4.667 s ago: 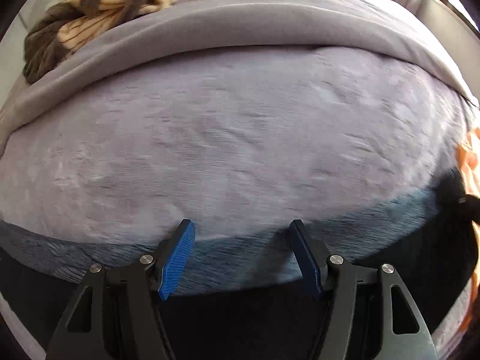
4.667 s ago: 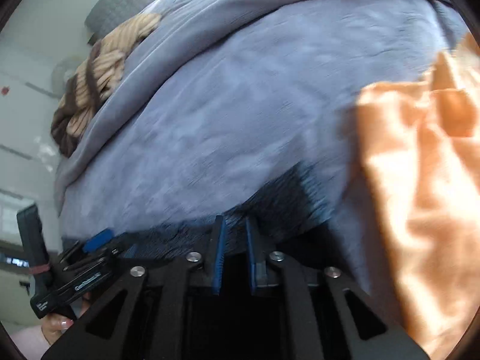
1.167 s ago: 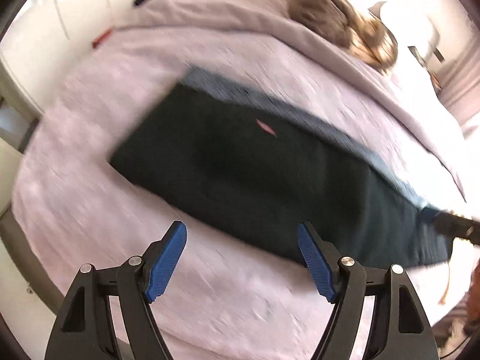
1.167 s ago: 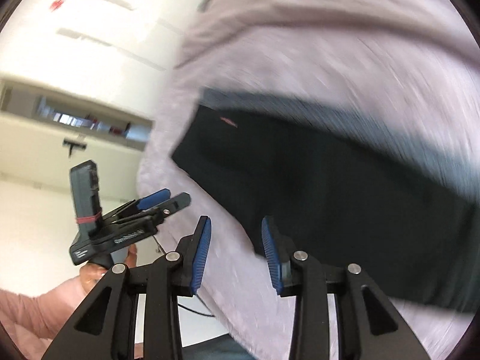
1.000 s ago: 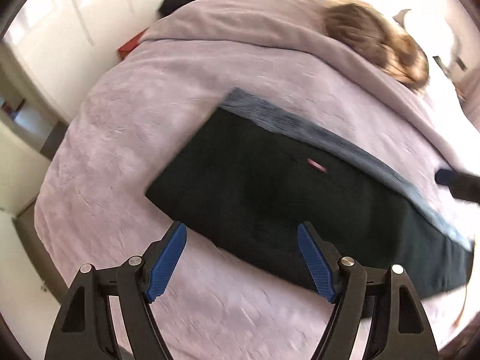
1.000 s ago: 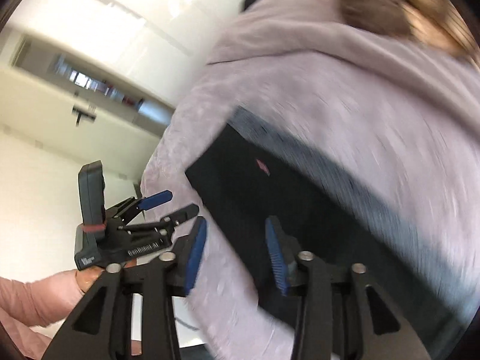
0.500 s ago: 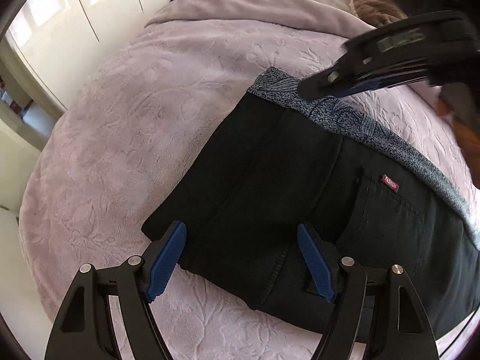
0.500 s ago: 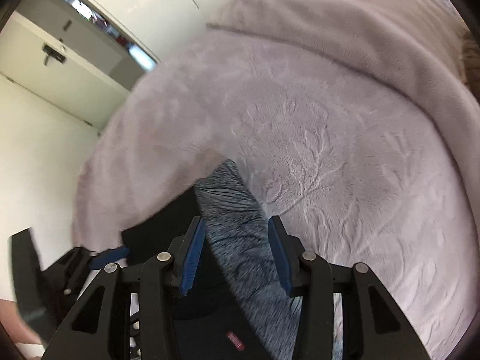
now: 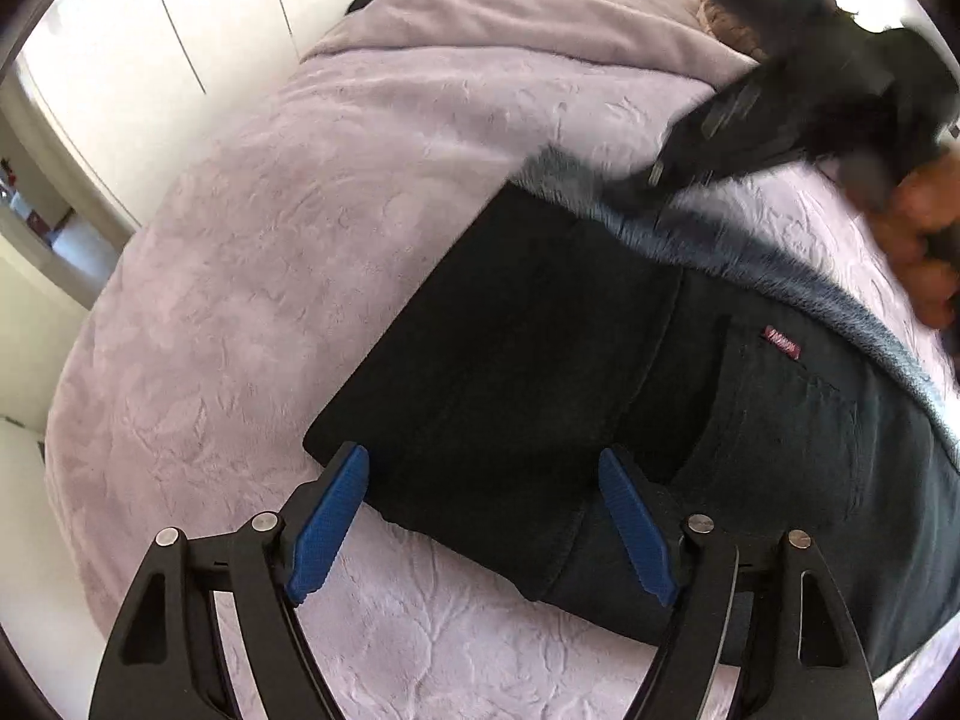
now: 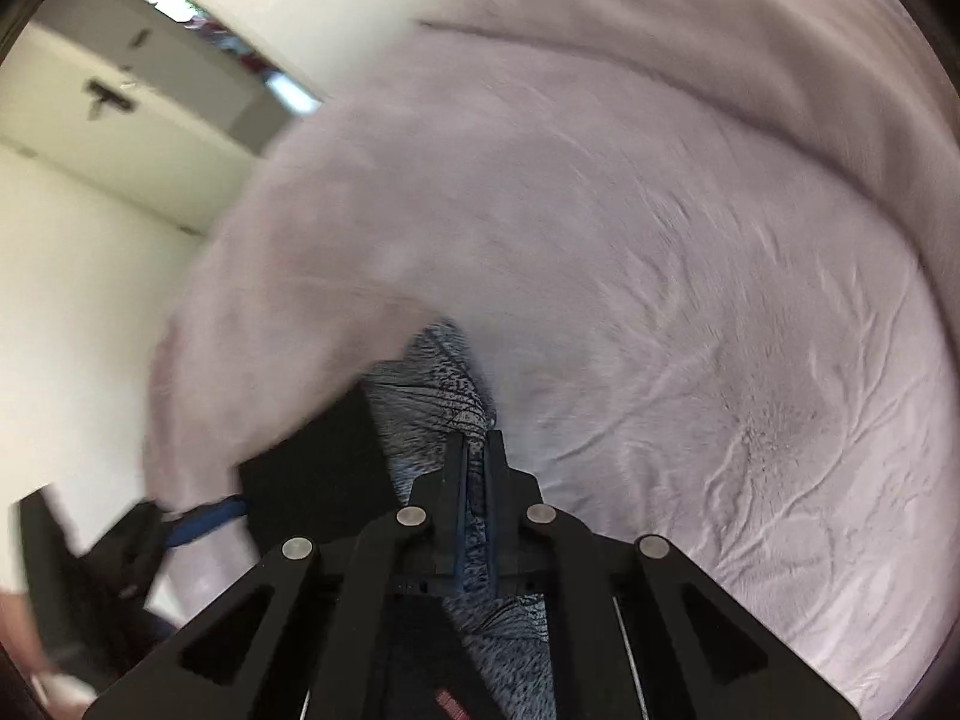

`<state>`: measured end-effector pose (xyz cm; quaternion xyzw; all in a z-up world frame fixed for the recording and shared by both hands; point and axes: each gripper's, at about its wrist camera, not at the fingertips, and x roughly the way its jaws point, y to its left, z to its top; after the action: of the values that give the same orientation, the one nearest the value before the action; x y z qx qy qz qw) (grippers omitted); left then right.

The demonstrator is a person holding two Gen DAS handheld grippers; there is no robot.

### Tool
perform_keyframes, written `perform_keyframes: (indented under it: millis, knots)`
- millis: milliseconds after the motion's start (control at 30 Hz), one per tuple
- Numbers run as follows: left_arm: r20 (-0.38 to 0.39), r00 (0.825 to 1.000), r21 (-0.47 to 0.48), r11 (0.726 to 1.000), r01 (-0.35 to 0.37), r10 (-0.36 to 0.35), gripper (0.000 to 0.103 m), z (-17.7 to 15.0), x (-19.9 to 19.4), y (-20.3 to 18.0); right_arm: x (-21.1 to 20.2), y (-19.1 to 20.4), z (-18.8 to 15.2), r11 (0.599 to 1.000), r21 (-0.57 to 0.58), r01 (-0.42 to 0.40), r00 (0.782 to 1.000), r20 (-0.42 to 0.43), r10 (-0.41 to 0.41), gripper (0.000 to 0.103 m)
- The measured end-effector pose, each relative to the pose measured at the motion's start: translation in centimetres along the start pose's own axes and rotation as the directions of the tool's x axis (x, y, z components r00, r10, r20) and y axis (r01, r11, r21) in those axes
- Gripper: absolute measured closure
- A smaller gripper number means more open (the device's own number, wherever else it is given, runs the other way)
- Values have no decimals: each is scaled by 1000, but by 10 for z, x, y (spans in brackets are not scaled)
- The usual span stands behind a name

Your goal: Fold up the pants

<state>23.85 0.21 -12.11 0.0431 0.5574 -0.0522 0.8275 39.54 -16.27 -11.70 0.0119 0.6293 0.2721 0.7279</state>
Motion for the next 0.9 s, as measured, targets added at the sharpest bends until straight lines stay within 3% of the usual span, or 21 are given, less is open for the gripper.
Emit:
perform_keyframes:
  millis: [100, 233, 333, 433, 467, 533, 633, 667, 733, 767, 800, 900]
  knots:
    - [2, 1000, -15, 1000, 22, -22, 23, 11, -9, 1, -15, -2, -4, 996, 84, 10, 998, 61, -16, 89]
    - [35, 999, -33, 999, 35, -33, 23, 36, -11, 1, -60, 3, -21, 994, 111, -14, 992, 128, -1, 89]
    - [-4, 1000, -46, 999, 0, 0, 21, 46, 12, 3, -74, 5, -47, 992, 126, -3, 994, 108, -10, 89]
    - [-19, 1000, -85, 996, 20, -21, 4, 52, 27, 9, -48, 2, -71, 984, 163, 78, 996, 21, -82, 89]
    - [-24, 999, -90, 996, 25, -27, 3, 51, 31, 12, -37, -2, -73, 980, 167, 105, 994, 13, -109, 89]
    - [-40, 998, -108, 993, 45, -50, 3, 50, 35, 15, -28, -10, -68, 972, 199, 123, 988, 71, -140, 88]
    - [-38, 999, -76, 997, 24, -27, 3, 49, 27, 11, -32, -20, -58, 953, 289, 91, 983, 126, -132, 86]
    - [-35, 999, -62, 998, 15, -18, 3, 49, 24, 10, -37, -22, -57, 949, 308, 71, 984, 136, -118, 80]
    - [-30, 1000, -24, 1000, -9, 8, 3, 46, 14, 4, -52, -17, -62, 951, 308, 40, 984, 154, -91, 58]
    - [-34, 999, -13, 1000, -13, 12, 3, 44, 10, 1, -62, -15, -68, 954, 299, 40, 983, 160, -91, 37]
    - [-40, 999, -7, 1000, -15, 15, 3, 41, 6, -2, -73, -12, -75, 956, 290, 49, 981, 164, -100, 31]
    - [-51, 999, 4, 1000, -12, 12, 3, 32, -8, -9, -102, -7, -105, 953, 298, 62, 979, 170, -117, 31]
